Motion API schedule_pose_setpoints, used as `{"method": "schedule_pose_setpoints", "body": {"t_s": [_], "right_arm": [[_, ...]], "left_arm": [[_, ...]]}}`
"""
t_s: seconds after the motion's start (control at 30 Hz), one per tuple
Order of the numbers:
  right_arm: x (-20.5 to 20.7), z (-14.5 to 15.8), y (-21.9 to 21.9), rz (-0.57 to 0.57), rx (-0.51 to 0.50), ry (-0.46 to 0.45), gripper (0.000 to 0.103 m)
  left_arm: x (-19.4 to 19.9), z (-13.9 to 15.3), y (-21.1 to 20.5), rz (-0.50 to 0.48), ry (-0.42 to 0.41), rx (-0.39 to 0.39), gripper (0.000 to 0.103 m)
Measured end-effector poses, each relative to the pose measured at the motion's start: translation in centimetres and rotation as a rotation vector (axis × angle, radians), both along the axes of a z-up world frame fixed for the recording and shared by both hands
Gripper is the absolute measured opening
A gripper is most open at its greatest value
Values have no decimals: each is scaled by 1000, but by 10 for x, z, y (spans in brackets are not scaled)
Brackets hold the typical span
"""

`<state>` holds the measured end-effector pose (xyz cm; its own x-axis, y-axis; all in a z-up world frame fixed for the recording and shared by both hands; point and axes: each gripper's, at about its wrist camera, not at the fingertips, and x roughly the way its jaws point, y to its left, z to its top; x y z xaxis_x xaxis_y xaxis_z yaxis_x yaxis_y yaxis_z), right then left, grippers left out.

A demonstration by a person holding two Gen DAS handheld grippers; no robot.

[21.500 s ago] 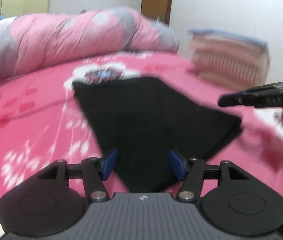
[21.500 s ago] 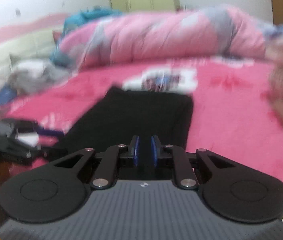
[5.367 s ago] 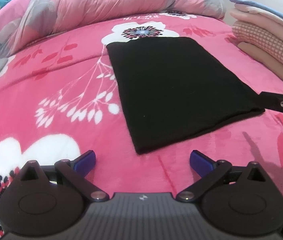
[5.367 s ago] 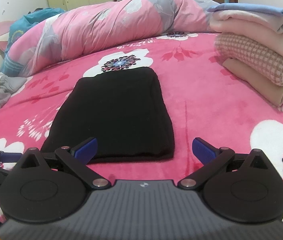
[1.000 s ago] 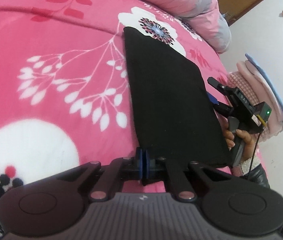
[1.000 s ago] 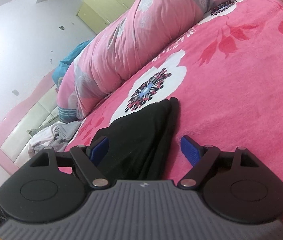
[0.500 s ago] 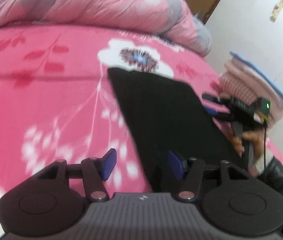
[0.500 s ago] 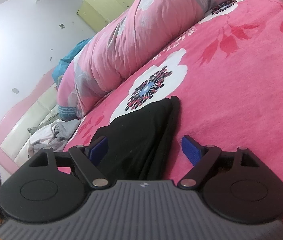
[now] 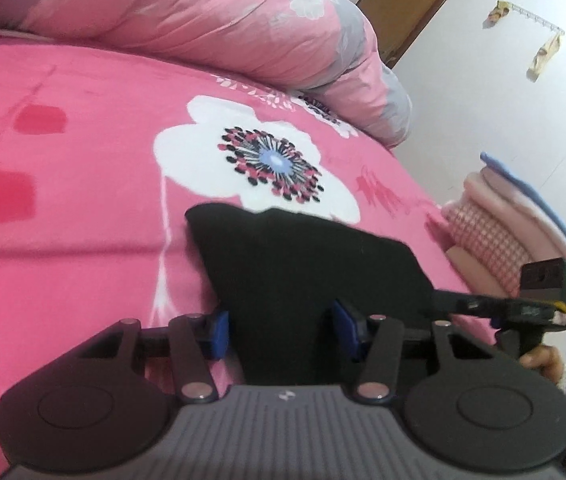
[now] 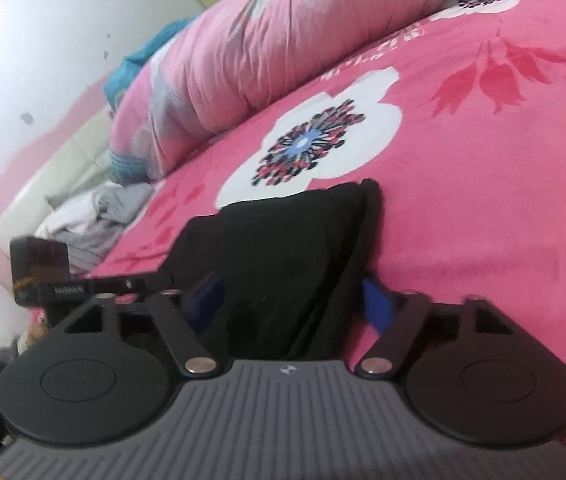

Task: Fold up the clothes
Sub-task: 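Close the left gripper on the shirt's end while the right gripper grasps beside it, then lift the folded black shirt off the bedspread with both grippers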

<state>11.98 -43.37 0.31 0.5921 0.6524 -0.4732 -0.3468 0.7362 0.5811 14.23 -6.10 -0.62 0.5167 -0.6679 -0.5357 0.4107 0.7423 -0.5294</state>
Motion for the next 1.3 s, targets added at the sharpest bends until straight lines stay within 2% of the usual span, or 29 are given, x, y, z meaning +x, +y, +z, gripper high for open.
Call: {"method": "schedule_pose_setpoints", "body": {"t_s": [0.03,0.1,0.2,0.37,0.4,0.43,0.5,0.67,0.87,1.1,1.3], "right_arm": [[8,-2,-1,1,-1,12,53],[22,-8,-3,5,36,38,35],[39,-18,-6,9,93,73,17],[46,-21,1,29,108,53,15],[45,-20,2,29,106,47,15],[45,-19,3,27,97,41,15],[39,-11,10,11,44,18,14],[17,20,26,-15,-63,-73,13],[-25,80,41,-11,-197,-221,13],[-85,140,50,-31,-317,-375,12],[-137,180,56,-71,-397,-484,12]], "left_arm": [[5,-2,-1,-6,2,-15,51],[14,-5,-2,-16,4,-44,51],[24,-11,-5,-28,2,-94,53],[26,-14,-6,-27,-16,-131,51],[26,-13,-6,-20,-19,-123,45],[25,-12,-5,-3,-21,-109,29],[22,-7,-3,36,-25,-88,11],[-2,17,0,81,-111,-65,8],[-40,68,-1,83,-238,-71,8],[-106,132,-6,55,-410,-36,8],[-167,177,-15,30,-546,-6,8]]}}
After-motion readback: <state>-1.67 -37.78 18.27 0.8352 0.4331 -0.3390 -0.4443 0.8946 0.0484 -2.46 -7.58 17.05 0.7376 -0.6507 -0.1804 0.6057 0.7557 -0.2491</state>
